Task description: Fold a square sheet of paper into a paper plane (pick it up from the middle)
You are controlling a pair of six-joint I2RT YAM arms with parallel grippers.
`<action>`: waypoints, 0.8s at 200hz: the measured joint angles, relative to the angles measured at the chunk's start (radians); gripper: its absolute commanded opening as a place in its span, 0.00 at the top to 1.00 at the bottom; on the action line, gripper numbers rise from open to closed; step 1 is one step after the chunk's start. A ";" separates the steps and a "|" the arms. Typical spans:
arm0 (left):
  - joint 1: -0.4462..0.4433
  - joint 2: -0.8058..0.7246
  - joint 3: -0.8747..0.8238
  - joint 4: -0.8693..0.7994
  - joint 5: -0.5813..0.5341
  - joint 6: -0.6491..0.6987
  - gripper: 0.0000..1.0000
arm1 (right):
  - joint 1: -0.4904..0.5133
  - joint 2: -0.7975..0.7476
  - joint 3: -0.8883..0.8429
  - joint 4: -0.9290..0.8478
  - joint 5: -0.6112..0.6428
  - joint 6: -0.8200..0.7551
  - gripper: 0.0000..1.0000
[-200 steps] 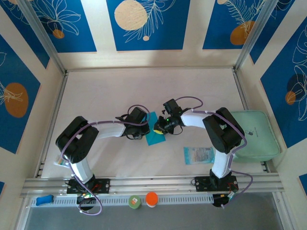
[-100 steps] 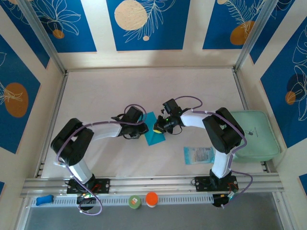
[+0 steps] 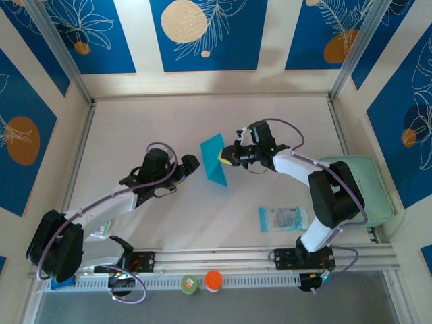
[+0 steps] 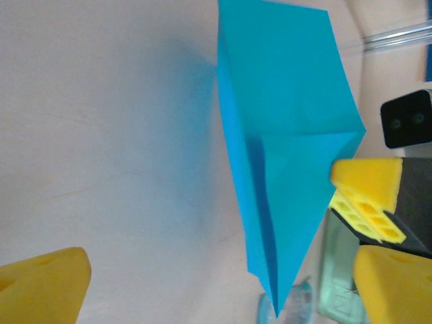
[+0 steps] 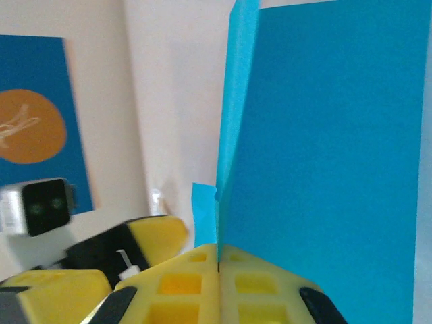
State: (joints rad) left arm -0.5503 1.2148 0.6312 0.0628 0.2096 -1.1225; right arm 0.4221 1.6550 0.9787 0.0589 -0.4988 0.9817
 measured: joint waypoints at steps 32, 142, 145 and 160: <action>-0.008 0.018 -0.009 0.115 0.060 -0.051 0.00 | -0.009 -0.001 -0.001 0.074 -0.085 0.081 1.00; -0.048 0.163 -0.005 0.436 0.169 -0.153 0.55 | -0.007 -0.013 -0.028 0.158 -0.180 0.179 1.00; -0.048 0.164 -0.005 0.436 0.168 -0.158 0.57 | -0.007 -0.013 -0.028 0.158 -0.180 0.179 1.00; -0.048 0.164 -0.005 0.438 0.168 -0.156 0.64 | -0.007 -0.013 -0.032 0.158 -0.180 0.179 0.99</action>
State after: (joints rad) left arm -0.5980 1.3785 0.6258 0.5007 0.3775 -1.2789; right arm 0.4149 1.6424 0.9466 0.2173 -0.6788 1.1610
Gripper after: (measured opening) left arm 0.407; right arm 0.042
